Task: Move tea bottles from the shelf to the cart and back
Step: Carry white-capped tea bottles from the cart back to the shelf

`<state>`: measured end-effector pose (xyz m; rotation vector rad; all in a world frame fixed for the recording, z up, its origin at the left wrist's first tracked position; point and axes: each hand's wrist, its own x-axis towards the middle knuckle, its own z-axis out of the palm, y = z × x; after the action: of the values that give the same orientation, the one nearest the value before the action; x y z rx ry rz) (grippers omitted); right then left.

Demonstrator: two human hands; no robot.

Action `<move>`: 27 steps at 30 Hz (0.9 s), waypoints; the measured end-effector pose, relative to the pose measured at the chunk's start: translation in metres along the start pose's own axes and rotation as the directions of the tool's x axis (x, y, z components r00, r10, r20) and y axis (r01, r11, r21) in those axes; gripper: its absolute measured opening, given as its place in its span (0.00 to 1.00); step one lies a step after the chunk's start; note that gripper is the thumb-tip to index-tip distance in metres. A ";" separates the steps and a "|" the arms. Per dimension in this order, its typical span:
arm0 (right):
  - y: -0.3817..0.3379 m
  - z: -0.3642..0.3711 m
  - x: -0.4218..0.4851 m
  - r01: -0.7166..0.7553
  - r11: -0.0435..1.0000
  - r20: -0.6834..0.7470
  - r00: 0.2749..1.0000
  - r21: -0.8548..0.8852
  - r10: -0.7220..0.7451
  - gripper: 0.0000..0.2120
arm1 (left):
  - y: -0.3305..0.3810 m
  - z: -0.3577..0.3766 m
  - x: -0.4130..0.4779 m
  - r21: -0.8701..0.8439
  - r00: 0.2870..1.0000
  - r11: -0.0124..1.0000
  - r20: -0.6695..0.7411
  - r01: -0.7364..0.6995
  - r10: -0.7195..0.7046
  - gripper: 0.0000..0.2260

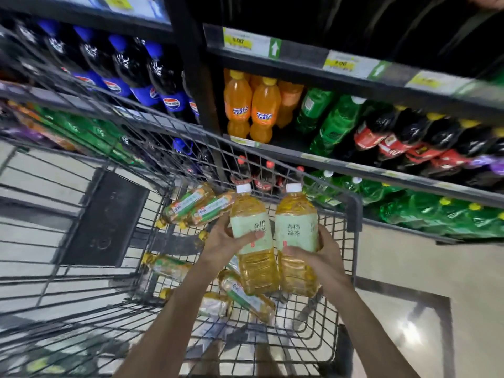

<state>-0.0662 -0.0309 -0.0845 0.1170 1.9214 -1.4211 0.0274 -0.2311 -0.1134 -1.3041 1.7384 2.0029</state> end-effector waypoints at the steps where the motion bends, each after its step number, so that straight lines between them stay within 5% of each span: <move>1: -0.007 0.001 -0.010 0.008 1.000 0.003 1.000 0.010 -0.008 0.34 | 0.005 -0.002 -0.009 0.003 1.000 1.000 0.004 0.001 -0.001 0.57; 9: -0.055 0.008 -0.099 0.063 0.991 -0.060 0.997 0.122 -0.056 0.33 | 0.057 -0.017 -0.100 0.012 0.995 0.997 0.068 -0.070 0.069 0.62; 15: -0.075 0.017 -0.162 0.100 0.971 -0.124 0.990 0.216 -0.074 0.42 | 0.085 -0.022 -0.160 0.017 0.972 0.980 0.132 -0.198 0.194 0.25; 20: -0.076 0.023 -0.208 0.175 0.928 -0.185 0.975 0.328 -0.119 0.39 | 0.099 -0.017 -0.194 0.021 0.942 0.963 0.211 -0.270 0.260 0.44; 27: -0.078 0.000 -0.256 0.310 0.868 -0.334 0.925 0.387 -0.181 0.44 | 0.119 0.012 -0.238 0.014 0.880 0.933 0.335 -0.361 0.335 0.44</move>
<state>0.0837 0.0252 0.1299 0.3107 1.8576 -2.0987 0.0874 -0.1632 0.1365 -0.6124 1.9606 2.1535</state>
